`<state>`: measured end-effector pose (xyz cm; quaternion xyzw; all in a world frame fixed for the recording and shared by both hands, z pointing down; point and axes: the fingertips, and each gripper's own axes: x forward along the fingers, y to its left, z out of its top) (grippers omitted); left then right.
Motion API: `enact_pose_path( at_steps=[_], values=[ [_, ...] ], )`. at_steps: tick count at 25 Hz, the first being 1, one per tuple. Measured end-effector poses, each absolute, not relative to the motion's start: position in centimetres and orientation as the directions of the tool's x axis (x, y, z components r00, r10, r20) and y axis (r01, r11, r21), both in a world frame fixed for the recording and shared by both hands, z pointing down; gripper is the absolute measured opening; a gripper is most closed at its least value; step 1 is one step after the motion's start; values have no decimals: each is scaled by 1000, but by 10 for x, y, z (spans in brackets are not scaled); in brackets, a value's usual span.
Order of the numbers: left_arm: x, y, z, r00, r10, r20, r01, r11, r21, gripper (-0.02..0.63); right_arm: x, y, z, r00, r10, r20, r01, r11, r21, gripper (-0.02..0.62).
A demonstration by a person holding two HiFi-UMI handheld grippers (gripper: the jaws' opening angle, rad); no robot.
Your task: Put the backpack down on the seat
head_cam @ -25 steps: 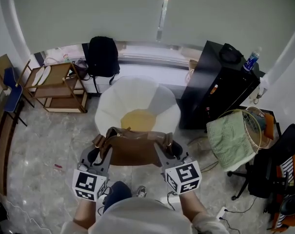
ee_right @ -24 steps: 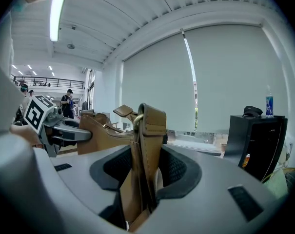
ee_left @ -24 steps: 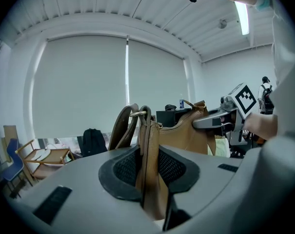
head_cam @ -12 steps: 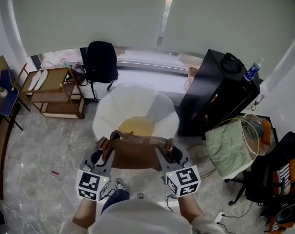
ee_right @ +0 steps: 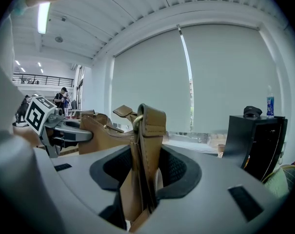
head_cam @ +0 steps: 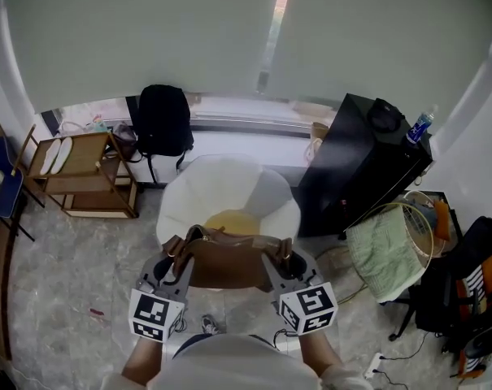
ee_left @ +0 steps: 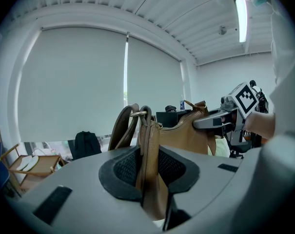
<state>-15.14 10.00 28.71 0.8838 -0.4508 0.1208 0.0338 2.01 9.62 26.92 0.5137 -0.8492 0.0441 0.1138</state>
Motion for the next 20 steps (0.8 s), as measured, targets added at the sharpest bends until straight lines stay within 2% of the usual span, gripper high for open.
enact_pose_path(
  at_steps=[11, 20],
  values=[
    [-172, 70, 296, 580, -770, 265, -793, -609, -35, 103, 0, 69, 279, -438, -859, 266, -888, 459, 17, 176],
    [-153, 39, 295, 537, -797, 277, -823, -567, -36, 103, 19, 29, 281, -480, -836, 266, -868, 497, -1, 176]
  ],
)
